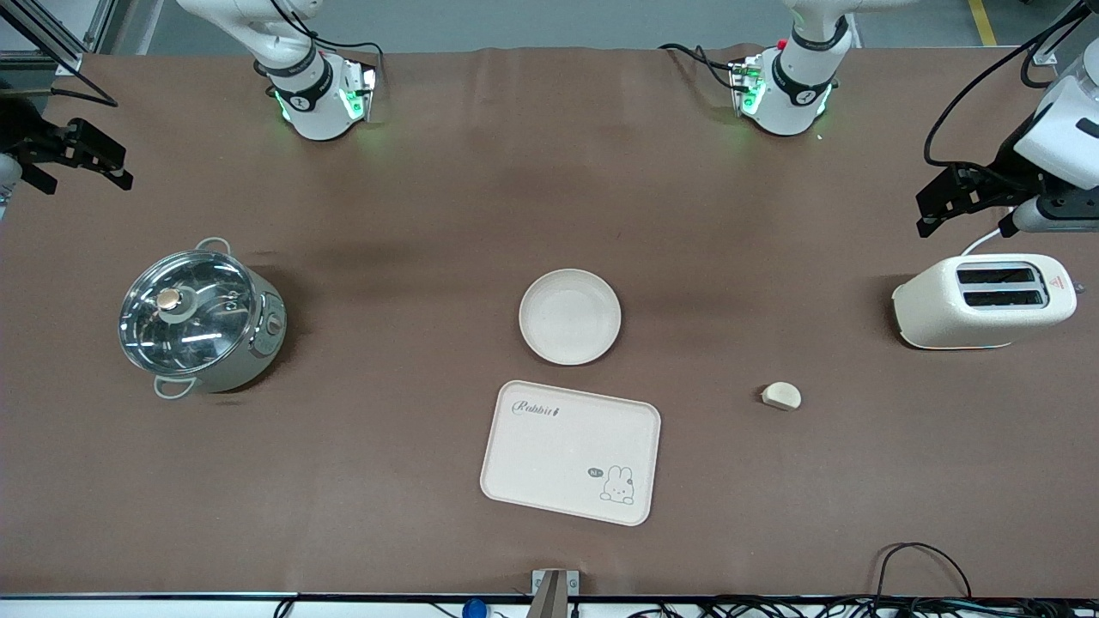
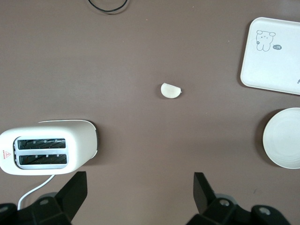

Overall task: Place bun in plate and plate on tray
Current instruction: 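Move the left gripper to the bun while the right gripper reaches the plate, then grasp the bun with the left gripper while the right gripper grips the plate, then carry the bun with the left gripper and drop it onto the plate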

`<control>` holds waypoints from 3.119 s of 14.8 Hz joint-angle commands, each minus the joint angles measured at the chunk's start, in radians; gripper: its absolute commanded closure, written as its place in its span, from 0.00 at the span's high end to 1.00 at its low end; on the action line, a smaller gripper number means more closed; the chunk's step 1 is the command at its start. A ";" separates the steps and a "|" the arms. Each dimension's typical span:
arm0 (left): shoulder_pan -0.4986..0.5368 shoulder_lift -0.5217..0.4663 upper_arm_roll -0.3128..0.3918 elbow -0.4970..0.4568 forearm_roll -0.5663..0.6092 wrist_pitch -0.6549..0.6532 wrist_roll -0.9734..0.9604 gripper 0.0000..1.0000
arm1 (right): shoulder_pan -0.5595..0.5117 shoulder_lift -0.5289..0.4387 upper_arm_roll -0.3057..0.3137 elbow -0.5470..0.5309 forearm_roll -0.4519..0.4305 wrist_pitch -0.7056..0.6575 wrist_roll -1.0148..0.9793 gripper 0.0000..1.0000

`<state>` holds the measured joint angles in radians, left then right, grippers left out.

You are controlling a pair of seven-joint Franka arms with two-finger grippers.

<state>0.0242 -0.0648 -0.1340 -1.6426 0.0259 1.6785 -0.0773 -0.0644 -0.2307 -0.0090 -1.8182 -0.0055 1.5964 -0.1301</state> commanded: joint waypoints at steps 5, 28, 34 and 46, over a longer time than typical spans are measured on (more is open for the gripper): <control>-0.004 0.031 -0.007 0.023 0.026 -0.042 0.002 1.00 | 0.021 -0.012 -0.002 -0.004 -0.005 -0.022 -0.003 1.00; -0.043 0.723 -0.016 -0.135 0.028 0.785 0.007 0.48 | 0.665 0.841 0.001 0.205 0.323 0.667 0.587 1.00; -0.049 0.700 -0.021 -0.135 0.026 0.782 0.024 0.01 | 0.751 0.866 0.003 0.117 0.332 0.786 0.590 1.00; -0.191 0.780 -0.314 0.061 -0.102 0.586 -0.711 0.01 | 0.791 0.863 0.003 -0.042 0.332 1.008 0.650 0.93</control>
<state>-0.1339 0.6587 -0.4456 -1.6365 -0.0440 2.2643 -0.7280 0.7196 0.6568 -0.0010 -1.8262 0.3091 2.5986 0.5088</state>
